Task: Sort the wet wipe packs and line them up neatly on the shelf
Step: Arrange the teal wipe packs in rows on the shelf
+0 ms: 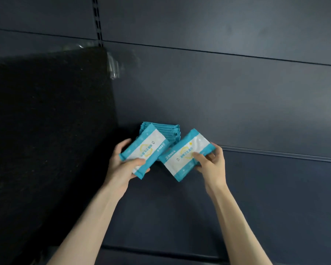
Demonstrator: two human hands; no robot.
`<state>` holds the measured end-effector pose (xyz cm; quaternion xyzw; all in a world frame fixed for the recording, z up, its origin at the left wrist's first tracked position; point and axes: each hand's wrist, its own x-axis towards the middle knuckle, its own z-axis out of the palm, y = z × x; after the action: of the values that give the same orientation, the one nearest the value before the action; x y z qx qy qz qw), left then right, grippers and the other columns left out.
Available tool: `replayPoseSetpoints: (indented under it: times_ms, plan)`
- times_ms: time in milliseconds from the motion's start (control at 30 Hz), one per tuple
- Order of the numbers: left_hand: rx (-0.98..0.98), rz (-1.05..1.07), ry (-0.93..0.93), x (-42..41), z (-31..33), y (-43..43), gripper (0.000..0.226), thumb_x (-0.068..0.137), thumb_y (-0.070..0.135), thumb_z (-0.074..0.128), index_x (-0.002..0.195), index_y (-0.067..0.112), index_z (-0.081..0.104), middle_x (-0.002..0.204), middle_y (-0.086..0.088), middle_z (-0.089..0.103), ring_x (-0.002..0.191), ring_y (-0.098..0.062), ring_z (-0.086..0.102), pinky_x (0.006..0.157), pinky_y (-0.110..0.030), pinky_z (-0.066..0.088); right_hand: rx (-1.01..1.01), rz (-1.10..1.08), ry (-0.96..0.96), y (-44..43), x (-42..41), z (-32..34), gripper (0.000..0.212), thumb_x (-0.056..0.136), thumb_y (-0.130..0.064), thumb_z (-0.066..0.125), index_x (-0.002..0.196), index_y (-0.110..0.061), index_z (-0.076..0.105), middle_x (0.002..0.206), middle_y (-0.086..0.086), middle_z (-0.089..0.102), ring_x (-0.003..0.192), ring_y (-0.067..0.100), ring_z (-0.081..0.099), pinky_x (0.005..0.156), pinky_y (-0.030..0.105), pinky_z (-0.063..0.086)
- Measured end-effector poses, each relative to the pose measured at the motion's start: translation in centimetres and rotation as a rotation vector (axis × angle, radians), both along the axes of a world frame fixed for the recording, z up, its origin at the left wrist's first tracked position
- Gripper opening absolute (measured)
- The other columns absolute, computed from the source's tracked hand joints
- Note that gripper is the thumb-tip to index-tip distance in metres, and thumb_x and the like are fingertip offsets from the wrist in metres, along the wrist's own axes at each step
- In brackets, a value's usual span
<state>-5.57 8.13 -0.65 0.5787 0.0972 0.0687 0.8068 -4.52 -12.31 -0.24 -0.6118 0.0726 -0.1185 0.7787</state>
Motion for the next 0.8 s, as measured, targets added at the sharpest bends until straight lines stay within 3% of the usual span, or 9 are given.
replayPoseSetpoints:
  times_ms: [67, 200, 300, 433, 633, 800]
  plan:
    - [-0.017, -0.033, 0.037, 0.5, -0.1, 0.3, 0.035, 0.084, -0.005, 0.061, 0.105, 0.023, 0.061, 0.101, -0.004, 0.07, 0.087, -0.023, 0.069, 0.076, -0.045, 0.057, 0.048, -0.019, 0.014, 0.2, 0.1, -0.2, 0.039, 0.085, 0.008, 0.06, 0.114, -0.014, 0.046, 0.1, 0.006, 0.063, 0.088, 0.019, 0.066, 0.057, 0.024, 0.055]
    - [0.104, 0.021, 0.056, 1.2, -0.5, 1.0, 0.016, 0.082, 0.007, 0.068, 0.092, 0.019, 0.066, 0.093, -0.007, 0.073, 0.087, -0.024, 0.067, 0.078, -0.037, 0.052, 0.133, -0.067, 0.011, 0.3, 0.1, -0.2, 0.024, 0.084, 0.006, 0.062, 0.098, -0.009, 0.05, 0.093, 0.011, 0.065, 0.08, 0.021, 0.069, 0.057, 0.026, 0.055]
    - [0.116, 0.003, 0.028, 1.3, -0.4, 1.3, 0.025, 0.08, -0.003, 0.067, 0.091, 0.016, 0.056, 0.092, -0.008, 0.07, 0.082, -0.021, 0.065, 0.071, -0.033, 0.05, 0.203, -0.12, 0.007, 0.6, 0.0, -0.2, 0.019, 0.085, 0.002, 0.063, 0.095, -0.006, 0.049, 0.091, 0.013, 0.065, 0.077, 0.021, 0.07, 0.058, 0.027, 0.056]
    - [0.057, -0.107, 0.03, 1.3, -0.4, 1.1, 0.05, 0.079, -0.014, 0.062, 0.117, 0.016, 0.052, 0.106, -0.005, 0.067, 0.093, -0.015, 0.067, 0.066, -0.031, 0.059, 0.236, -0.149, 0.017, 1.5, -0.2, -0.7, 0.021, 0.086, 0.002, 0.063, 0.093, -0.007, 0.046, 0.088, 0.015, 0.066, 0.075, 0.024, 0.071, 0.056, 0.026, 0.056]
    - [-0.012, -0.045, 0.127, 1.8, -1.2, 1.0, 0.024, 0.085, 0.009, 0.066, 0.106, 0.019, 0.063, 0.109, -0.006, 0.069, 0.1, -0.021, 0.066, 0.07, -0.026, 0.052, 0.232, -0.074, 0.027, 2.0, -0.6, -1.0, 0.022, 0.086, 0.004, 0.061, 0.107, 0.004, 0.055, 0.1, 0.019, 0.068, 0.089, 0.031, 0.07, 0.064, 0.03, 0.059]
    - [-0.127, -0.214, 0.078, 1.1, -0.9, 0.8, 0.038, 0.083, -0.008, 0.062, 0.117, 0.01, 0.059, 0.108, -0.011, 0.07, 0.093, -0.026, 0.07, 0.072, -0.034, 0.059, 0.266, 0.006, 0.045, 2.5, -0.6, -1.3, 0.018, 0.088, 0.002, 0.06, 0.105, 0.003, 0.057, 0.104, 0.019, 0.069, 0.093, 0.031, 0.07, 0.077, 0.037, 0.059]
